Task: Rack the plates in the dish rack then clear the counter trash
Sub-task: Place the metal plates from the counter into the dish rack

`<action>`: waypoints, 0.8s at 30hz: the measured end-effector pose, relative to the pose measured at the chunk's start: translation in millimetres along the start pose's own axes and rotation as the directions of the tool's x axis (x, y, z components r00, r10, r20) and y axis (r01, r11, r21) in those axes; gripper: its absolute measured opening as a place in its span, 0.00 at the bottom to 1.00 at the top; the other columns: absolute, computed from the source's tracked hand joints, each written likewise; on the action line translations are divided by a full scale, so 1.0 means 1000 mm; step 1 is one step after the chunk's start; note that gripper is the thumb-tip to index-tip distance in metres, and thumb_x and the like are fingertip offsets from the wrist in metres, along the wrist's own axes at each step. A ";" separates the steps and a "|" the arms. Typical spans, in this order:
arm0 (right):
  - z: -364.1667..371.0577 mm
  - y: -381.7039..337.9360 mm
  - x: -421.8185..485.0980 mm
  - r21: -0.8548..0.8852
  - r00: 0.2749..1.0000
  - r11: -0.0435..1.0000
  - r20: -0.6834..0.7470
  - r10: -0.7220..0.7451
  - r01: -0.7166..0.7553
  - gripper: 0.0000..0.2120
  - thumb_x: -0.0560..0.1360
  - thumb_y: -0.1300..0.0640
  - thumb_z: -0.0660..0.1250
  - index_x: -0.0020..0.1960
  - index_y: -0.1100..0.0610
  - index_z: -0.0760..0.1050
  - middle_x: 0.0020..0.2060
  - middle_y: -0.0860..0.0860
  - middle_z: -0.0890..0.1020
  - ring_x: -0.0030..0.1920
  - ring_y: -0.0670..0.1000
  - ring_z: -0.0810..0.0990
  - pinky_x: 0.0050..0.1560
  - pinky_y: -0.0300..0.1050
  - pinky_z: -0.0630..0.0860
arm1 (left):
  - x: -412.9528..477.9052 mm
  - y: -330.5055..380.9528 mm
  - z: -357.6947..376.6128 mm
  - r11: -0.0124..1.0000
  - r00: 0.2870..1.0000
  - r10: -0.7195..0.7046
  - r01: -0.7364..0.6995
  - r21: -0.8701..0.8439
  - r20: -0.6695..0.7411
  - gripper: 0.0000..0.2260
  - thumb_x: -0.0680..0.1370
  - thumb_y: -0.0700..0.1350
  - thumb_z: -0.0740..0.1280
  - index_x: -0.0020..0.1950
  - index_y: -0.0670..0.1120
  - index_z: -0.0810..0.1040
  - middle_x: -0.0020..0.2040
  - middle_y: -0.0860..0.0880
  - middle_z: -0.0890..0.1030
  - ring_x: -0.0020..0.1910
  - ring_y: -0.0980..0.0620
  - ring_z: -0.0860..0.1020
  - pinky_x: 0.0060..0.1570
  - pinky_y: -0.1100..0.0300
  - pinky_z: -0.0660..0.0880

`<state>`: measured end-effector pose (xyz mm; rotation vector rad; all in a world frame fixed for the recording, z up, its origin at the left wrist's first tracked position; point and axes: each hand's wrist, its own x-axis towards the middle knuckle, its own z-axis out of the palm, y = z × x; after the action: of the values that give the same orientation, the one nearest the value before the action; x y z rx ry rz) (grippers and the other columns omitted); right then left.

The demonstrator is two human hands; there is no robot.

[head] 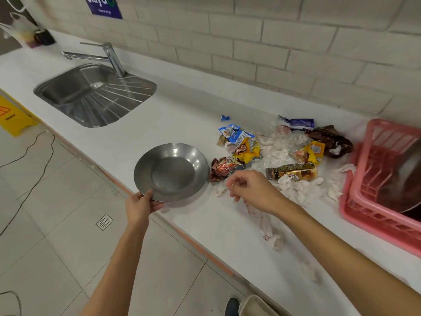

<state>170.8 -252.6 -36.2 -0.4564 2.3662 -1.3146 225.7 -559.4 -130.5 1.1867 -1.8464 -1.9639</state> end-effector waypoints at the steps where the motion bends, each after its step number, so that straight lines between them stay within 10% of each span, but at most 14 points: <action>1: 0.001 0.000 0.001 0.000 1.000 1.000 0.007 0.001 -0.001 0.06 0.75 0.63 0.64 0.46 0.55 0.79 0.36 0.51 0.84 0.35 0.47 0.83 0.31 0.32 0.71 | -0.001 -0.001 0.000 1.000 1.000 -0.010 0.010 -0.004 -0.003 0.06 0.81 0.40 0.63 0.52 0.38 0.77 0.33 0.41 0.83 0.30 0.46 0.83 0.36 0.58 0.83; 7: 0.003 0.002 0.003 -0.022 0.999 1.000 0.036 0.010 -0.009 0.06 0.76 0.62 0.64 0.46 0.54 0.79 0.36 0.51 0.84 0.35 0.47 0.83 0.31 0.34 0.71 | -0.005 -0.004 -0.006 0.995 0.997 -0.078 0.079 -0.061 0.018 0.07 0.83 0.39 0.60 0.51 0.36 0.75 0.34 0.40 0.84 0.33 0.43 0.84 0.37 0.56 0.83; 13: 0.008 0.004 0.007 -0.035 0.998 0.999 0.063 0.020 -0.018 0.06 0.75 0.60 0.64 0.44 0.51 0.79 0.35 0.49 0.83 0.34 0.46 0.83 0.33 0.57 0.79 | -0.009 0.000 -0.016 0.989 0.990 -0.119 0.112 0.102 0.071 0.11 0.83 0.41 0.58 0.50 0.36 0.76 0.37 0.39 0.85 0.37 0.42 0.85 0.37 0.54 0.83; 18: 0.012 0.002 0.011 -0.087 0.996 0.995 0.071 0.047 -0.041 0.04 0.76 0.57 0.65 0.46 0.51 0.78 0.36 0.50 0.83 0.33 0.45 0.82 0.33 0.47 0.78 | -0.025 0.013 -0.037 0.841 0.969 -0.197 0.089 0.534 0.148 0.21 0.83 0.50 0.58 0.45 0.35 0.82 0.37 0.39 0.85 0.35 0.41 0.84 0.35 0.56 0.78; 24: 0.008 -0.004 0.012 -0.064 0.996 0.996 0.061 0.073 -0.069 0.05 0.76 0.60 0.64 0.46 0.54 0.78 0.36 0.52 0.83 0.32 0.46 0.82 0.28 0.33 0.71 | -0.046 0.030 -0.046 0.985 0.962 -0.094 0.052 0.163 0.257 0.15 0.83 0.42 0.59 0.49 0.33 0.80 0.44 0.37 0.85 0.36 0.45 0.85 0.29 0.61 0.80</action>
<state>164.5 -266.4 -39.2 -0.4219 2.3542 -1.1811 275.3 -570.8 -80.0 1.0924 -2.1484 -2.1427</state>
